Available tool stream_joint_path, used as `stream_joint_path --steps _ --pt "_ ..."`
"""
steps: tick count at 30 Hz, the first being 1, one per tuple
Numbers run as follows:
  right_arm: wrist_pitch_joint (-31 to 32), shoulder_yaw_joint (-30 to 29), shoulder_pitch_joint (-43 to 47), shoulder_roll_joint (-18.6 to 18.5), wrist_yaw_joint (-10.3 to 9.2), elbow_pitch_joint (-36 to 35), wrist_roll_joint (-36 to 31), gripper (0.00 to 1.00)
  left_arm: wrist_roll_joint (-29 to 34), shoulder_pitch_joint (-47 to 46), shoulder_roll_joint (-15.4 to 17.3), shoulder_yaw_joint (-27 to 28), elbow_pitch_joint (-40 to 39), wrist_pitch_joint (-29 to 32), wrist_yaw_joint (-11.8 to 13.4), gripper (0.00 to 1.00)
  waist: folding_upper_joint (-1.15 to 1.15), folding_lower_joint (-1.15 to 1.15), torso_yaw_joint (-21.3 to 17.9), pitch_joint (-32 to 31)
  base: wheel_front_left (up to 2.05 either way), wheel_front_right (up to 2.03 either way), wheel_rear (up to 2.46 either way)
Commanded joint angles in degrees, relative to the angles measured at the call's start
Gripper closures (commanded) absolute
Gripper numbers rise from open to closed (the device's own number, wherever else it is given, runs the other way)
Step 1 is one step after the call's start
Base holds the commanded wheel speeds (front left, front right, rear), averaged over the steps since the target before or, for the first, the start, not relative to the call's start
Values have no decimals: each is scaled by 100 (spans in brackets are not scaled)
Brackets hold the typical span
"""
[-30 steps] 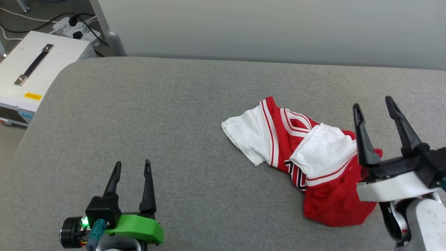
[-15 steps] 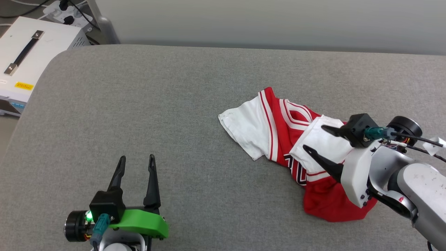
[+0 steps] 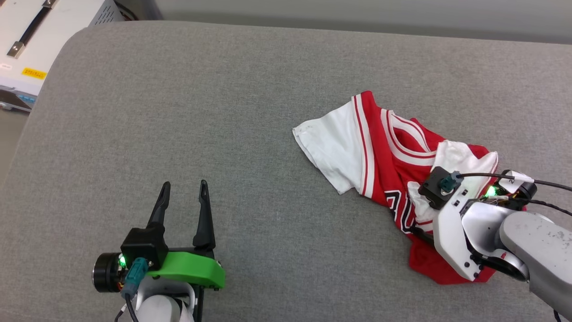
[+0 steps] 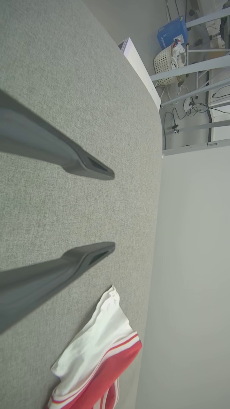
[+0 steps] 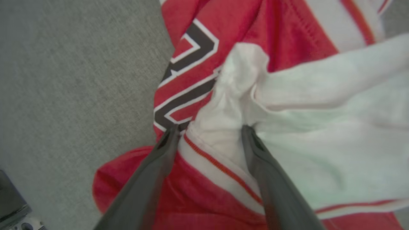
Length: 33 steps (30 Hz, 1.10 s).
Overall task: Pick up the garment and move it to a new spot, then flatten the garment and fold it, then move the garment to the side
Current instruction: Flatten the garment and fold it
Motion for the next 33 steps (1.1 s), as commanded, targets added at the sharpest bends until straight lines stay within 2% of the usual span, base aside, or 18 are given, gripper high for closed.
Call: stream_joint_path --steps 1,2,3,4,8,12,18,22,26,30,33 --pt "-146 99 -40 43 -5 170 17 0 -44 -106 -21 -17 15 -33 59 0 0 0 101 97 0 0 0" --pt "-319 102 -23 91 -5 257 96 0 -56 -107 -21 -13 22 -33 77 0 0 0 96 93 0 0 0" --pt "-460 120 -18 121 -5 289 146 25 -62 -100 -21 -2 26 -33 90 0 0 0 83 80 0 0 0" --pt "-730 85 -35 149 -5 309 161 100 -65 -83 -21 15 30 -33 103 0 0 0 60 57 0 0 0" --pt "-1642 -207 16 170 -5 291 286 100 -80 20 -21 86 45 -33 135 0 0 0 -74 -100 0 0 0" --pt "-2297 -661 209 85 -5 55 521 100 -91 104 -21 119 32 -33 133 0 0 0 -245 -236 0 0 0" --pt "-3192 -1919 816 -102 -5 -20 985 100 -87 138 -21 75 38 -33 119 0 0 0 -405 -288 0 0 0" --pt "-3737 -2876 1422 -109 -5 417 1203 100 -114 137 -21 44 38 -33 138 0 0 0 -435 -268 0 0 0" --pt "-4024 -3578 1987 -59 -5 1052 1310 100 -148 169 -21 6 56 -33 160 0 0 0 -418 -242 0 0 0" --pt "-4123 -4053 2399 159 -5 1690 1330 100 -174 185 -21 5 74 -33 179 0 0 0 -395 -224 0 0 0" --pt "-4033 -4186 2581 380 -5 2113 1345 100 -186 192 -21 -7 81 -33 193 0 0 0 -385 -222 0 0 0"
